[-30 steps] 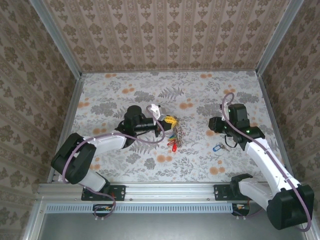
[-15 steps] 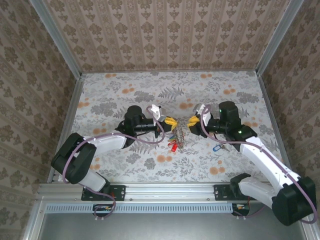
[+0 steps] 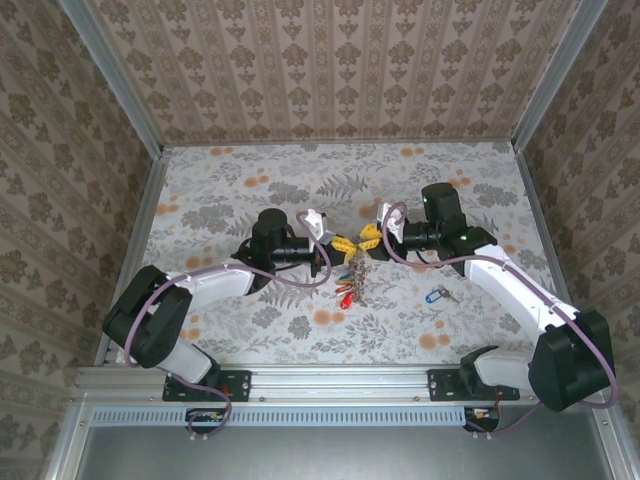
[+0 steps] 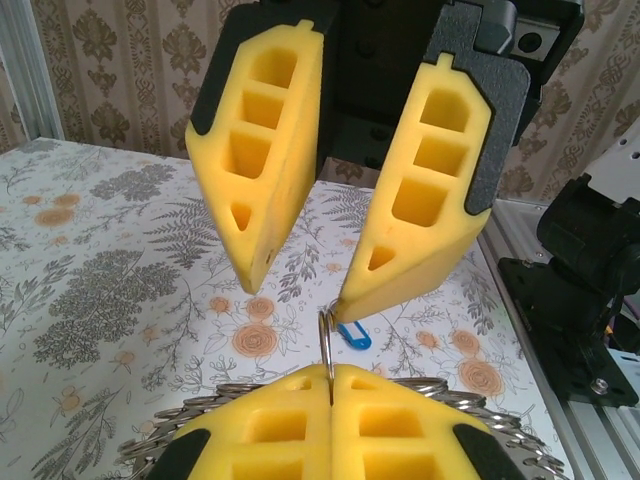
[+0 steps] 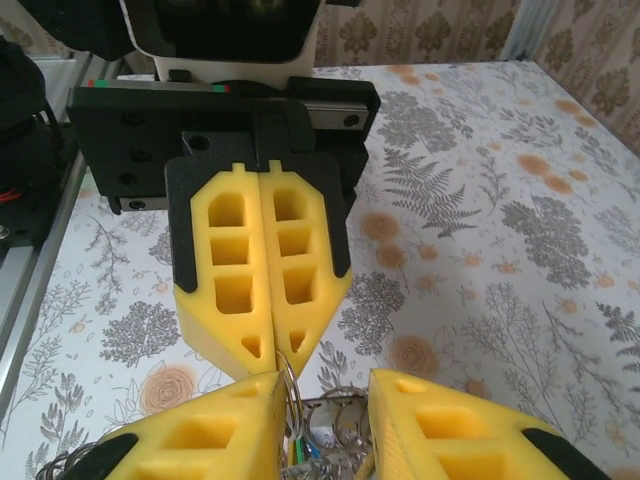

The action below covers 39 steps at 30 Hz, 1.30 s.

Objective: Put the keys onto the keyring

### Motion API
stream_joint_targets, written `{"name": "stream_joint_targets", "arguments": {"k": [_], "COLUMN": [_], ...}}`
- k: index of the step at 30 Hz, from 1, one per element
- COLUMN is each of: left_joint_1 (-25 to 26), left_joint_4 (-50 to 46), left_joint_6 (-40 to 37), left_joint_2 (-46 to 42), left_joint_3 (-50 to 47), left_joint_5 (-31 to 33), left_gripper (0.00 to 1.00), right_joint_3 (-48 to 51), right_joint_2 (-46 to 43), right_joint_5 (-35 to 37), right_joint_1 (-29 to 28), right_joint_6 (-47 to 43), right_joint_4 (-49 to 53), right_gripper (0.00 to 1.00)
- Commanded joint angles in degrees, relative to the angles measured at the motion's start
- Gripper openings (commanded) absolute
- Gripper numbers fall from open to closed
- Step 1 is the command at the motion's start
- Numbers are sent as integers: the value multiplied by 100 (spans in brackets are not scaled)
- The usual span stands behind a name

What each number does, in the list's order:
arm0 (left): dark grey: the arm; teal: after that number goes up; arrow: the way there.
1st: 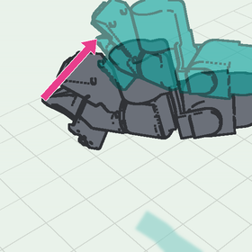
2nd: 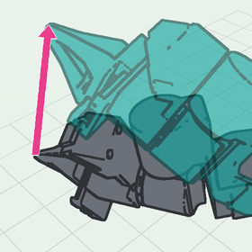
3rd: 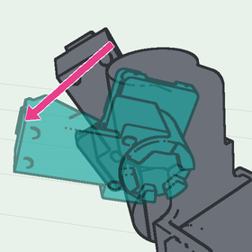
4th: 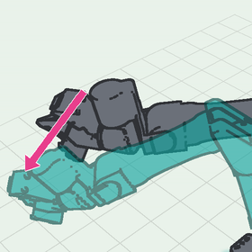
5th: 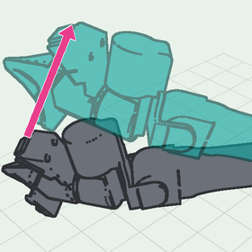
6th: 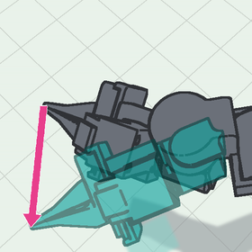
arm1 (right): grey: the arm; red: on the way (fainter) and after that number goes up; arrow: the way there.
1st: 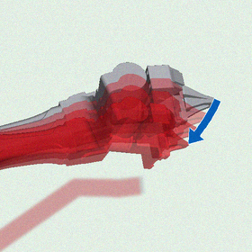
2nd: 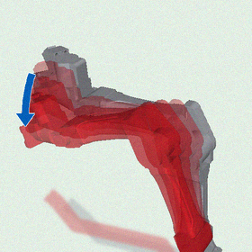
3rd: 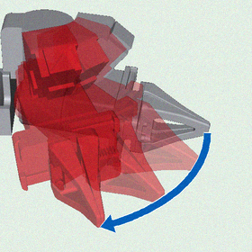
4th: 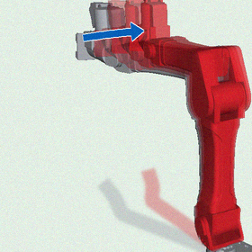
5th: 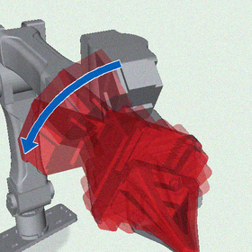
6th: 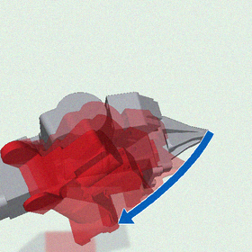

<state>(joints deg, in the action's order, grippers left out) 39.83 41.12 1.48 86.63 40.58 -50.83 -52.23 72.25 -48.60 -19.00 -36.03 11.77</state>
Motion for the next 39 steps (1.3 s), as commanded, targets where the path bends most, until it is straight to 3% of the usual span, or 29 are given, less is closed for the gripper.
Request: {"name": "stream_joint_targets", "arguments": {"k": [1,14,24,32,39], "left_joint_1": [33,51,59,194,261], "left_joint_4": [93,-71,-215,-1002,-1054], "left_joint_6": [-164,-269,-347,-839,-899], "left_joint_2": [-26,-157,-193,-157,-107], "left_joint_3": [202,190,194,421,438], "left_joint_5": [-183,-182,-125,-15,101], "left_gripper": [0,0,0,16,18], "right_joint_3": [-272,-342,-350,-359,-352], "right_joint_2": [154,387,372,369,368], "right_joint_5": [-407,-194,-270,-457,-554], "right_joint_1": [-19,-16,-20,-22,-16], "right_joint_6": [-401,-664,-721,-665,-607], "right_joint_4": [442,762,798,657,560], "right_gripper": [29,24,0,0,0]}}
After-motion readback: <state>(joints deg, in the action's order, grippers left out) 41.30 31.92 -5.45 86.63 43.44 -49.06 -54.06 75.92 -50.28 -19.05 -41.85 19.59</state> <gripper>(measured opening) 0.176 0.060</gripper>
